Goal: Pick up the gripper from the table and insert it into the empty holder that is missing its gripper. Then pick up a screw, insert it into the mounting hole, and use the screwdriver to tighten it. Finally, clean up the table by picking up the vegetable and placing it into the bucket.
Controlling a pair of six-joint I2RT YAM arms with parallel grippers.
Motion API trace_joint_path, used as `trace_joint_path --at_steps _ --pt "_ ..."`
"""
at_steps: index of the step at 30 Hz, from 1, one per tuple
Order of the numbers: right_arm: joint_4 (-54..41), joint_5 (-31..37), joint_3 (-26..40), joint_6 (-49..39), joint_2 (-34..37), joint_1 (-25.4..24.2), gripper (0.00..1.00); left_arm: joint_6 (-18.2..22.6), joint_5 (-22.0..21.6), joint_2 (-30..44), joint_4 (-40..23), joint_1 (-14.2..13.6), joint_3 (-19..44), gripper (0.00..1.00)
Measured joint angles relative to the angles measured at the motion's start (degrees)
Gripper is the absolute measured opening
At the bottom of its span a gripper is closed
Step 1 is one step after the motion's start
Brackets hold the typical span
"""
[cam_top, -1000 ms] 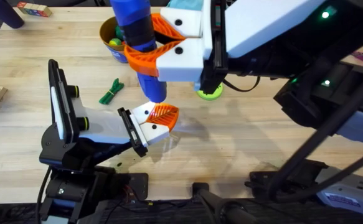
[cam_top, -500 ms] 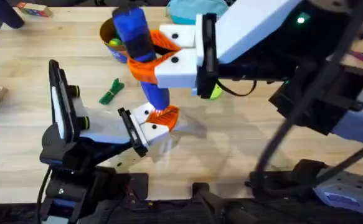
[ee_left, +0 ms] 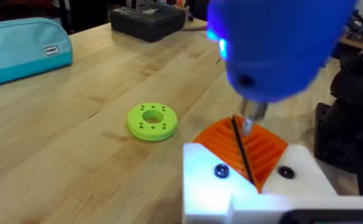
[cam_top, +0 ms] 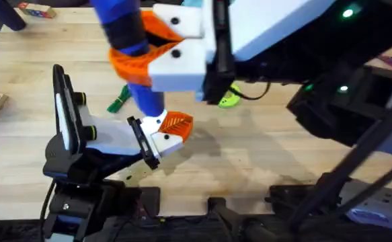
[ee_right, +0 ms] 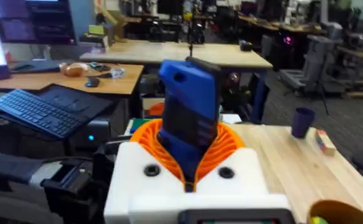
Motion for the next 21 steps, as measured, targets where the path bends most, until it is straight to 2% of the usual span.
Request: trace_joint_path --at_steps 6,21 --pt "0.62 0.42 0.18 0.61 2.6 1.08 0.046 0.0 0.0 0.0 0.0 0.0 0.0 0.007" --pt "-1.53 0.73 0.2 0.57 2.66 0.45 0.046 0.0 0.0 0.01 0.0 0.0 0.0 0.007"
